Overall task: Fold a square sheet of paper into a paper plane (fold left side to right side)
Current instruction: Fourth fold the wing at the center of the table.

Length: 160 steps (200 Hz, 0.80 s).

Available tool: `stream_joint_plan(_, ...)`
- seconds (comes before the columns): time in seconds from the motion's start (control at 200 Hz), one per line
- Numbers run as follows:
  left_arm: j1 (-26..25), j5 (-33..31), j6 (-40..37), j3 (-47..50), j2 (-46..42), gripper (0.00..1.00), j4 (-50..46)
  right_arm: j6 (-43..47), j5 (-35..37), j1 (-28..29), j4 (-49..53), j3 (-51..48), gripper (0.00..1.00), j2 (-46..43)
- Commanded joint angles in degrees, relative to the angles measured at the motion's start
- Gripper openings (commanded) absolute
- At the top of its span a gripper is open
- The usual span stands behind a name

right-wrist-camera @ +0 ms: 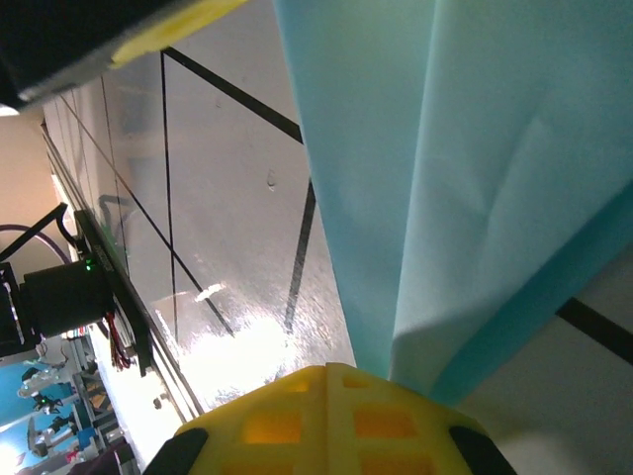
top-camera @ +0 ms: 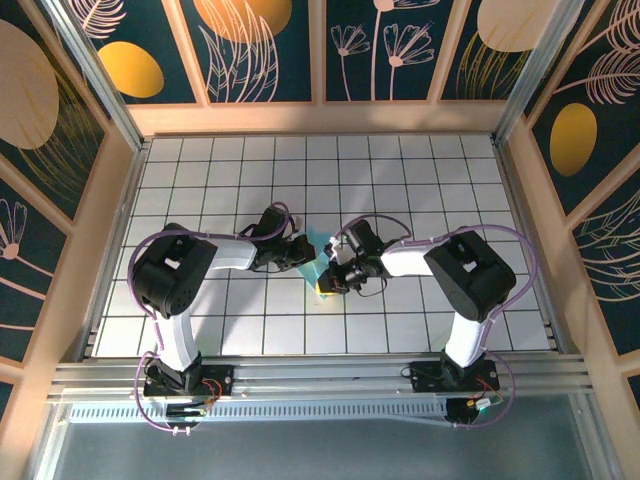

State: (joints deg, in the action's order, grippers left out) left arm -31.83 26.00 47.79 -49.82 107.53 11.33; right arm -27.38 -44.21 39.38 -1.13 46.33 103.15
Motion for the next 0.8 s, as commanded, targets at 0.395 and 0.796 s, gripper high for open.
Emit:
stream_joint_plan(0.395, 0.20, -4.99, -1.12, 1.70, 2.16, 0.00, -5.00, 1.04, 1.38, 0.61, 2.11, -0.89, 0.00, 0.47)
stream_joint_plan(0.796, 0.20, -4.99, -1.11, 1.73, 2.34, 0.00, -5.00, 1.36, 1.14, 0.96, 2.75, -1.24, 0.00, 0.47)
